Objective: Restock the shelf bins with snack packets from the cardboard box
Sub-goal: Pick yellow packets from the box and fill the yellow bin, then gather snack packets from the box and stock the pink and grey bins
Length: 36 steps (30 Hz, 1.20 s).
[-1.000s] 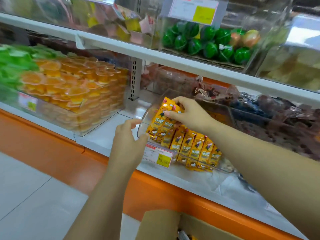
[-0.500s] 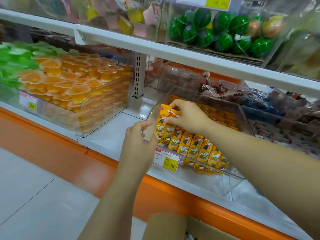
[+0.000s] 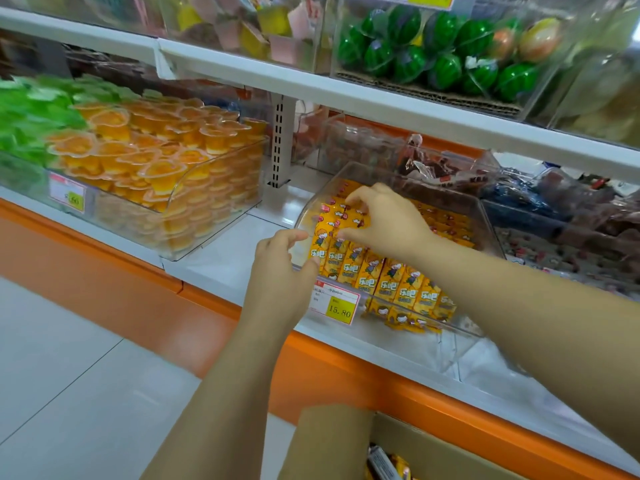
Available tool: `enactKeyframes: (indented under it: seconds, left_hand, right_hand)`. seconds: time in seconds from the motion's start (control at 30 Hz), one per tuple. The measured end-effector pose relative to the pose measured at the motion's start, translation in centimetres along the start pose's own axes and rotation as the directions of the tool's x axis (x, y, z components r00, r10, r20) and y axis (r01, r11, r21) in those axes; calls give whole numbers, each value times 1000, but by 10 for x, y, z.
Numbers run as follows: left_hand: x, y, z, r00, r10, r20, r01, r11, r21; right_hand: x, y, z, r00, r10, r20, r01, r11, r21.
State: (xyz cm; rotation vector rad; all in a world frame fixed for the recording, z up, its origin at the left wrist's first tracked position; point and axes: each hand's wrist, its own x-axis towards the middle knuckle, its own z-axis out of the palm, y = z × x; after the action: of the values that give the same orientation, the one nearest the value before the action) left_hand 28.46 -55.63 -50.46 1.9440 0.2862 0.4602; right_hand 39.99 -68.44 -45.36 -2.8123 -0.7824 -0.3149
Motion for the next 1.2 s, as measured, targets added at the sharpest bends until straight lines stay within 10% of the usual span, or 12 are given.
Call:
enactKeyframes:
  seconds: [0.27,0.4,0.63,0.83,1.2]
  left_hand:
    - [-37,15,14,969,199,-145,-163,960,228]
    - [-78,15,43,939,339,57,-344,926,159]
    - [-156,-33,122,889,97,448,-200,961,190]
    - [-195,-82,181,736,-164,657,-133,916,378]
    - [-216,-105,204,727,-340,596,-311,611,728]
  right_hand:
    - [-105,13,-33,985,-46,-168,83,971,225]
    - [-188,33,-34,981,-7,-192,74,936,345]
    - [-327,93,30,963,255,91,-268,849,455]
    - [-395,143,97,790,369,490,-565,748,347]
    - [-434,175,173,678,251,691,-534,814,229]
